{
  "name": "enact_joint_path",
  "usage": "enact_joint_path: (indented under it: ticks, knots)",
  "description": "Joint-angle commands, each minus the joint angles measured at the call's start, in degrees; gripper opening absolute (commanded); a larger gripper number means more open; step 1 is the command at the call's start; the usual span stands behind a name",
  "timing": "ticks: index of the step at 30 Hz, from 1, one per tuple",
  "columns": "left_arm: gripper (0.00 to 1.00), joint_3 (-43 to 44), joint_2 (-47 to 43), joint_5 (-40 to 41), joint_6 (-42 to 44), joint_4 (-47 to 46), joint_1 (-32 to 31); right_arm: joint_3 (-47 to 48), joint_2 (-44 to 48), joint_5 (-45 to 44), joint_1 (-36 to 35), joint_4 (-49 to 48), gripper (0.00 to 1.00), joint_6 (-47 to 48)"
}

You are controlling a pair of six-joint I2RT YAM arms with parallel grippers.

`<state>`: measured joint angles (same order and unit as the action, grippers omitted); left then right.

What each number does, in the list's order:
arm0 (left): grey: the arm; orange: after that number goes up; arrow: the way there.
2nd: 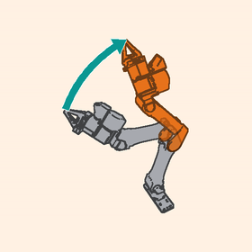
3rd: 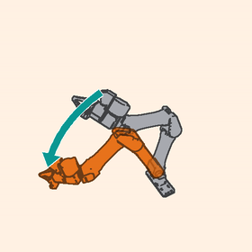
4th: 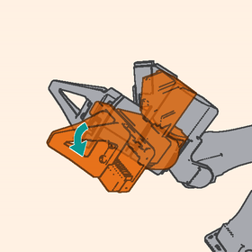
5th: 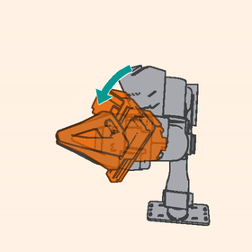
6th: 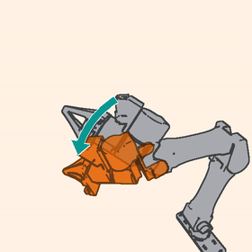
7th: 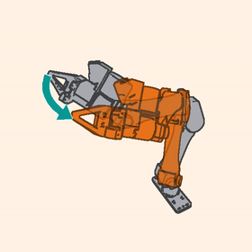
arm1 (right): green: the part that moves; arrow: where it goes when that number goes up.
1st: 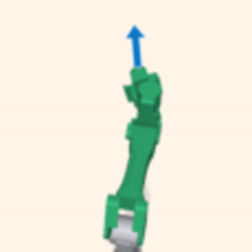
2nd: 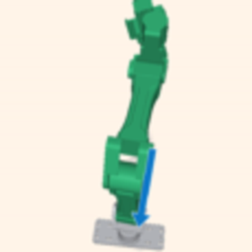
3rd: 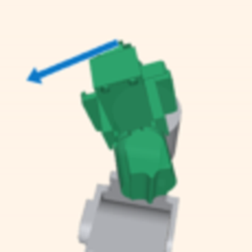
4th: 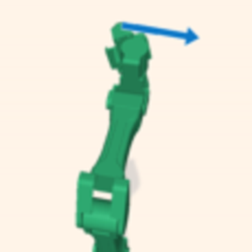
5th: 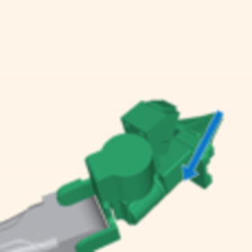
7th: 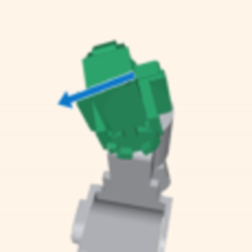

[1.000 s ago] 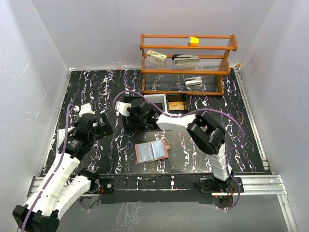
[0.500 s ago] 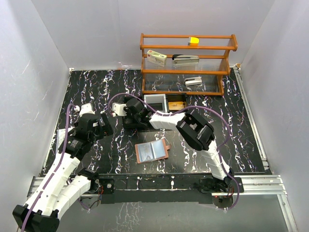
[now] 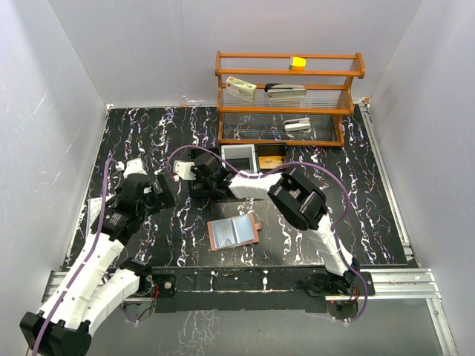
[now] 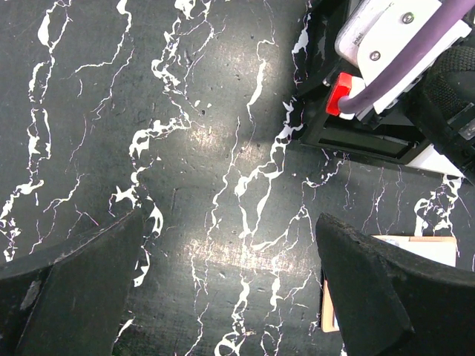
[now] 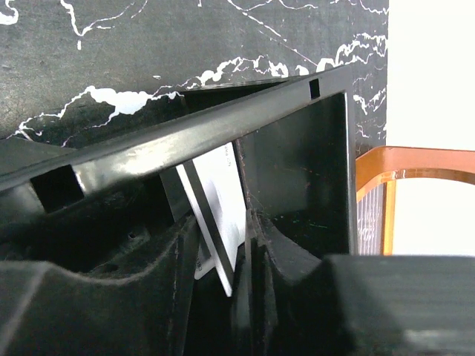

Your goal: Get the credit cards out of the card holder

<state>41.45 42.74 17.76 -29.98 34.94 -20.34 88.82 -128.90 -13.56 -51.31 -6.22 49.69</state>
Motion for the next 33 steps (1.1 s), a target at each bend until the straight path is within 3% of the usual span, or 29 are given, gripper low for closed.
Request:
enact_joint_path:
  ticks: [1, 16, 29, 33]
  knots:
    - [0.99, -0.2, 0.2, -0.4, 1.0, -0.1, 0.3, 0.9, 0.5, 1.3, 0.6, -1.0, 0.32, -1.3]
    - [0.99, -0.2, 1.3, -1.7, 1.4, -0.4, 0.3, 1.0, 1.2, 2.2, 1.7, -1.2, 0.60, -7.3]
    - [0.99, -0.3, 1.6, -1.9, 1.5, -0.4, 0.4, 0.4, 2.3, -0.3, 2.5, -4.8, 0.63, -15.3]
    - [0.99, -0.2, 1.7, -2.1, 1.6, -0.5, 0.4, -0.9, 4.4, 2.5, 2.6, -6.0, 0.63, -17.4]
